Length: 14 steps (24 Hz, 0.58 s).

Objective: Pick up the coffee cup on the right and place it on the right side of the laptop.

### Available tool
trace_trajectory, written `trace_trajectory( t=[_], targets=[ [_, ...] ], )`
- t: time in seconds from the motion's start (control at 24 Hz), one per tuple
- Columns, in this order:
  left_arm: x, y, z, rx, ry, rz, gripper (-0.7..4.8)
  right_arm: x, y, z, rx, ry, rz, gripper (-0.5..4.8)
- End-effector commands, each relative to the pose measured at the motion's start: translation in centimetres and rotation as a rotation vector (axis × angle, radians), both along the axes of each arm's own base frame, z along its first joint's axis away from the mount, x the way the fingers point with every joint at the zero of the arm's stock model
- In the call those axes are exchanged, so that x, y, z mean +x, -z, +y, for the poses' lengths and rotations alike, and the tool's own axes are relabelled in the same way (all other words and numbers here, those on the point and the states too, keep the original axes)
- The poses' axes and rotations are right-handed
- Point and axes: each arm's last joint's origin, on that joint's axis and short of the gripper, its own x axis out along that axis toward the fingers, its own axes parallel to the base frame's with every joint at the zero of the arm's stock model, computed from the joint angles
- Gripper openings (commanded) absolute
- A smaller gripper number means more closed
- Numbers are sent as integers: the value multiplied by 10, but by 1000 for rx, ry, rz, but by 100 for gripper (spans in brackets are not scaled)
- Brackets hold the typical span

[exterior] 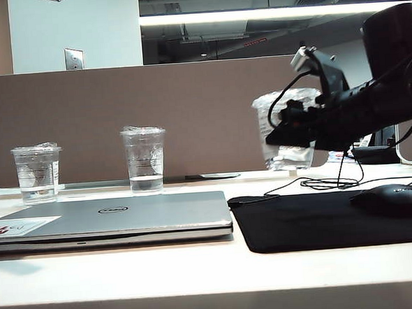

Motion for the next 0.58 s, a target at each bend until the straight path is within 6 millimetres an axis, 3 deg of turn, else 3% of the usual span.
trace_trajectory(
  t=[0.04,0.58],
  targets=[
    [0,-3,0,-9,5,-16,-5,0,-2,7,16,-30,-42,224],
    [0,-3,0,-9,5,-17,-5,-12,22,5,3,-31,24,225]
  ],
)
